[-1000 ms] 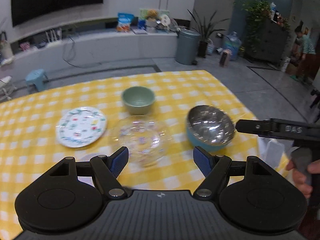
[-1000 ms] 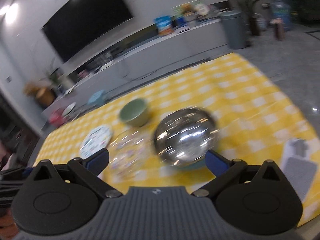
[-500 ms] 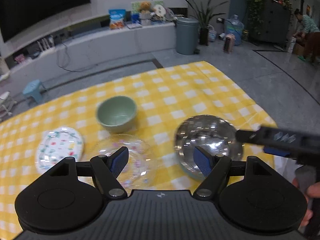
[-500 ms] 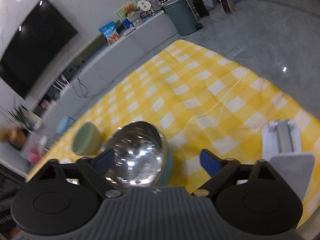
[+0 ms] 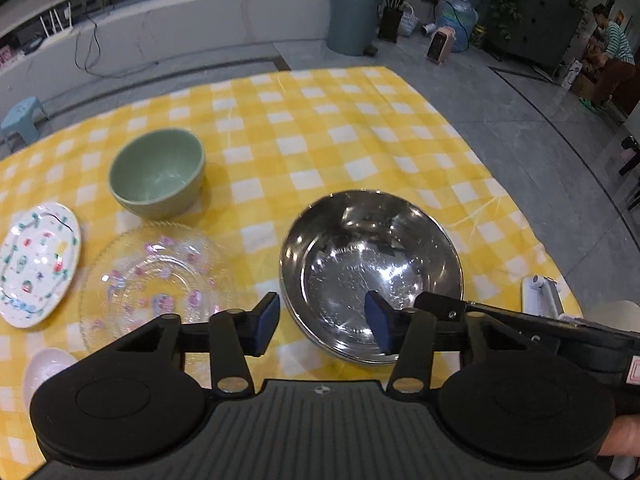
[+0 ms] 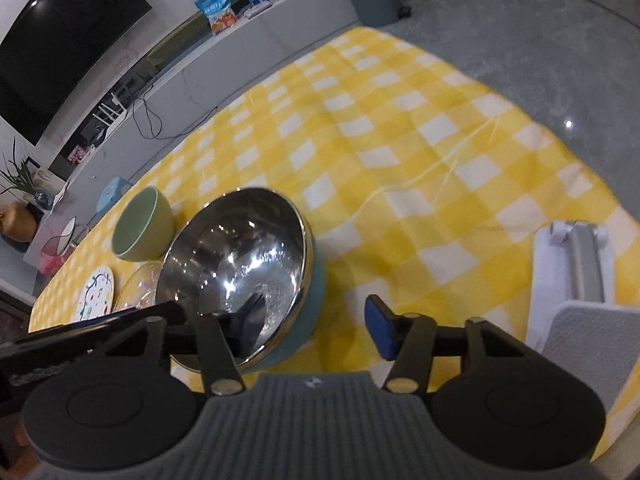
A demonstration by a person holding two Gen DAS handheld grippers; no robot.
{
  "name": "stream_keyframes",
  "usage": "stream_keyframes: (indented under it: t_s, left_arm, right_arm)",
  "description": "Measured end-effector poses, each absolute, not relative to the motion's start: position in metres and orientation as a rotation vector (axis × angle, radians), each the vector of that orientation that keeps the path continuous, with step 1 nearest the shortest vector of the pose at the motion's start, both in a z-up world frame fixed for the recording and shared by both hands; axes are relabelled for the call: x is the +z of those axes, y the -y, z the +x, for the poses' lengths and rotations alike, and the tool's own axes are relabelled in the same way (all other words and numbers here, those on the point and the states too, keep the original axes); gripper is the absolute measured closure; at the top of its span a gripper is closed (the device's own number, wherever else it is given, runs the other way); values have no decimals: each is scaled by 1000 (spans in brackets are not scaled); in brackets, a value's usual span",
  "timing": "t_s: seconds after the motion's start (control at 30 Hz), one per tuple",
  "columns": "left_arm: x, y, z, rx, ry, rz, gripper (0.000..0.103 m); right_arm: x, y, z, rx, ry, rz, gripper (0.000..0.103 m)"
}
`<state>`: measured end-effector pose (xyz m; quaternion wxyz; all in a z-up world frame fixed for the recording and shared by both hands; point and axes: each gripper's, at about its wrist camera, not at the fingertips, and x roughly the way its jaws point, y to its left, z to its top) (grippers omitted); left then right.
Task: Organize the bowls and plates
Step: 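Move the left tool to the blue steel bowl and close on its rim, then lift the blue bowl with the left tool and lower it into the orange bowl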
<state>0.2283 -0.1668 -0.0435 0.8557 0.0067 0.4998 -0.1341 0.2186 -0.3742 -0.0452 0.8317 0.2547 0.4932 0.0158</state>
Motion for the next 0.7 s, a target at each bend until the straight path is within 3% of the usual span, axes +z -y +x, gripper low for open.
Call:
stream_keyframes:
  t_s: [0.1, 0.17, 0.2, 0.23, 0.27, 0.7]
  left_arm:
    - [-52, 168, 234, -243, -1076, 4, 66]
    - [-56, 170, 236, -233, -1089, 25, 71]
    - [-59, 172, 238, -236, -1098, 40, 75]
    - [-61, 173, 238, -233, -1102, 55, 84]
    - [-63, 174, 239, -224, -1106, 68, 85]
    - [-58, 182, 232, -129, -1127, 99, 89]
  right_arm:
    - [-49, 369, 221, 40, -1063, 518, 51]
    - [-50, 368, 221, 37, -1074, 529, 54]
    - [-51, 369, 221, 40, -1074, 543, 57]
    - [-52, 369, 220, 56, -1075, 563, 68]
    - [-52, 370, 221, 71, -1078, 583, 75]
    - [-46, 373, 217, 52, -1055, 625, 84]
